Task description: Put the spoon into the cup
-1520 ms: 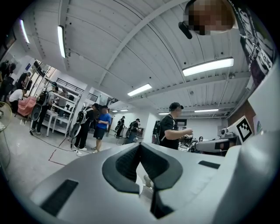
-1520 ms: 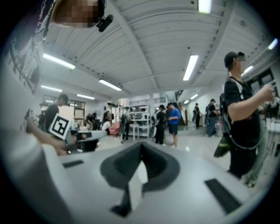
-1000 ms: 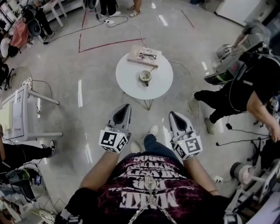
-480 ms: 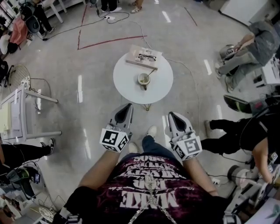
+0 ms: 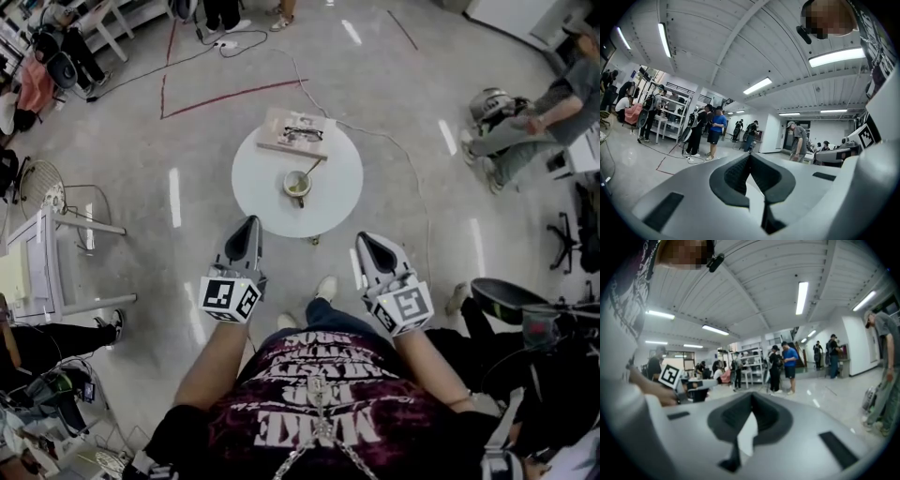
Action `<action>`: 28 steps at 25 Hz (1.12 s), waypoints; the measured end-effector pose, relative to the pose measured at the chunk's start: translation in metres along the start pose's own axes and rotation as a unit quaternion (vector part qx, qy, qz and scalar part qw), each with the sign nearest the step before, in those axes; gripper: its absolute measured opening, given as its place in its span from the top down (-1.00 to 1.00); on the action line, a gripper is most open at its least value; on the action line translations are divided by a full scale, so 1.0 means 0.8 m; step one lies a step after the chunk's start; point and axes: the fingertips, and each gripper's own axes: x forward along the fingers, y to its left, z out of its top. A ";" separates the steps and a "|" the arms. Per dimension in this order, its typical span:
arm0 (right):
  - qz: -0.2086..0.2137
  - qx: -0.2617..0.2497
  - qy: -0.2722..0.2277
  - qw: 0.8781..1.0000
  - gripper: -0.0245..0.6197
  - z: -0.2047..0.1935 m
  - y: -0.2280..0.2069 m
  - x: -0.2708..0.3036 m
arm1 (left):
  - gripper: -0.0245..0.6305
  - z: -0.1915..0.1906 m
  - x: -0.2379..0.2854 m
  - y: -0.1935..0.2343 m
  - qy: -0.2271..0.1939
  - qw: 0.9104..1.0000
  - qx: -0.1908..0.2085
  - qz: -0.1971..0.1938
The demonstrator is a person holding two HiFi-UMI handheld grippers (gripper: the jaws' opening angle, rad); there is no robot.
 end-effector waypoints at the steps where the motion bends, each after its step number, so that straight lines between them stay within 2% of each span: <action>1: 0.001 -0.001 -0.003 1.000 0.83 0.004 -0.008 0.002 | 0.84 0.003 0.005 0.000 -0.002 1.000 0.001 0.004; 9: 0.024 -0.040 -0.033 0.998 0.83 0.023 -0.051 0.016 | 0.84 0.017 0.027 -0.027 -0.018 0.999 0.044 0.023; 13: 0.030 -0.058 -0.042 0.997 0.83 0.034 -0.067 0.023 | 0.84 0.015 0.030 -0.030 -0.014 0.998 0.056 0.039; 17: 0.033 -0.071 -0.043 0.996 0.83 0.042 -0.070 0.028 | 0.84 0.024 0.024 -0.026 -0.023 0.996 0.061 0.053; 24: 0.048 -0.061 -0.044 0.996 0.83 0.037 -0.061 0.044 | 0.84 0.022 0.016 -0.011 -0.018 0.996 0.058 0.063; 28: 0.049 -0.064 -0.036 0.996 0.83 0.033 -0.062 0.057 | 0.84 0.020 0.034 -0.002 -0.015 0.997 0.054 0.050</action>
